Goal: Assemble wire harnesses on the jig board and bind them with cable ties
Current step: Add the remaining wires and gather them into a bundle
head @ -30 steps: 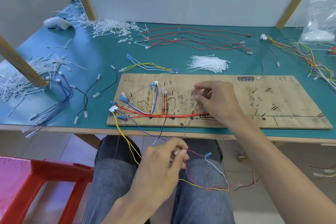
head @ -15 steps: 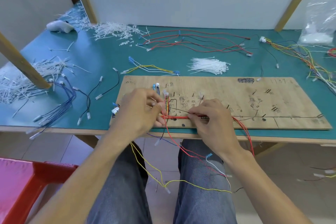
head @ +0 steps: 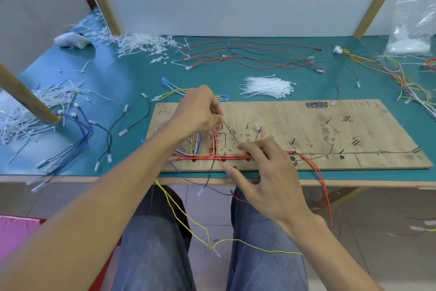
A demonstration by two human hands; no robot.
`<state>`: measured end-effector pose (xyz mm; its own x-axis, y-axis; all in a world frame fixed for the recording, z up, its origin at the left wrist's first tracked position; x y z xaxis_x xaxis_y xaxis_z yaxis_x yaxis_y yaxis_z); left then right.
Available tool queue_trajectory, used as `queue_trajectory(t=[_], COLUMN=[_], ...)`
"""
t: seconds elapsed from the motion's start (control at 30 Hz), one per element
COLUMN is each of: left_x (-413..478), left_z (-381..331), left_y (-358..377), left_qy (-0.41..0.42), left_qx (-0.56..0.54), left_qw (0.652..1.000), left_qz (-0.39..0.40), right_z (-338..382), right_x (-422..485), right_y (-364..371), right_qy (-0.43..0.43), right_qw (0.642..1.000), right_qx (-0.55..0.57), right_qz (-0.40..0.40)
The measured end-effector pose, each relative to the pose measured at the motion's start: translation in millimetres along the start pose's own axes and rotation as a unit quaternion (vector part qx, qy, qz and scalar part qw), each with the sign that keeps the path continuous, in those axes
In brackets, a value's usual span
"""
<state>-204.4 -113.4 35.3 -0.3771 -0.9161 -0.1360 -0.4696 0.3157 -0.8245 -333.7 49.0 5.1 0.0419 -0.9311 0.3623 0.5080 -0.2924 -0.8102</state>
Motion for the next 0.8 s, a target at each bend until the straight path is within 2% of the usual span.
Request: queue_trajectory(t=[0.13, 0.4, 0.6, 0.7, 0.8], left_x=[6, 13, 10, 4, 0], left_z=[-2, 0, -9, -16, -16], left_y=[-6, 1, 4, 6, 7], left_qy=[-0.024, -0.029, 0.050, 0.106, 0.117], left_qx=[0.031, 0.076, 0.090, 0.110, 0.118], left_qw=[0.999, 0.996, 0.992, 0.986, 0.984], left_qz=[-0.027, 0.022, 0.075, 0.071, 0.064], right_z=[6, 7, 9, 11, 10], right_x=[-2, -5, -4, -5, -5], right_y=[5, 10, 7, 4, 1], right_qy=[0.002, 0.028, 0.018, 0.002, 0.000], right_qw=[0.999, 0.993, 0.982, 0.978, 0.977], right_qx=[-0.002, 0.015, -0.005, -0.033, -0.032], right_qz=[0.035, 0.114, 0.190, 0.206, 0.209])
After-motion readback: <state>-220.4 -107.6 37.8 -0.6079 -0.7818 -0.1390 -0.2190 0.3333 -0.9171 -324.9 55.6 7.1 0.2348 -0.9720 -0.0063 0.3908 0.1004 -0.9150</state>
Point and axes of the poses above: each hand's wrist, its own x-axis towards the middle knuckle, its own y-axis out of the palm, z = x × y, the point moved 10 cm from there along x, towards the middle knuckle, and after that the axes turned 6 degrees about z, right-handed, at the moved point
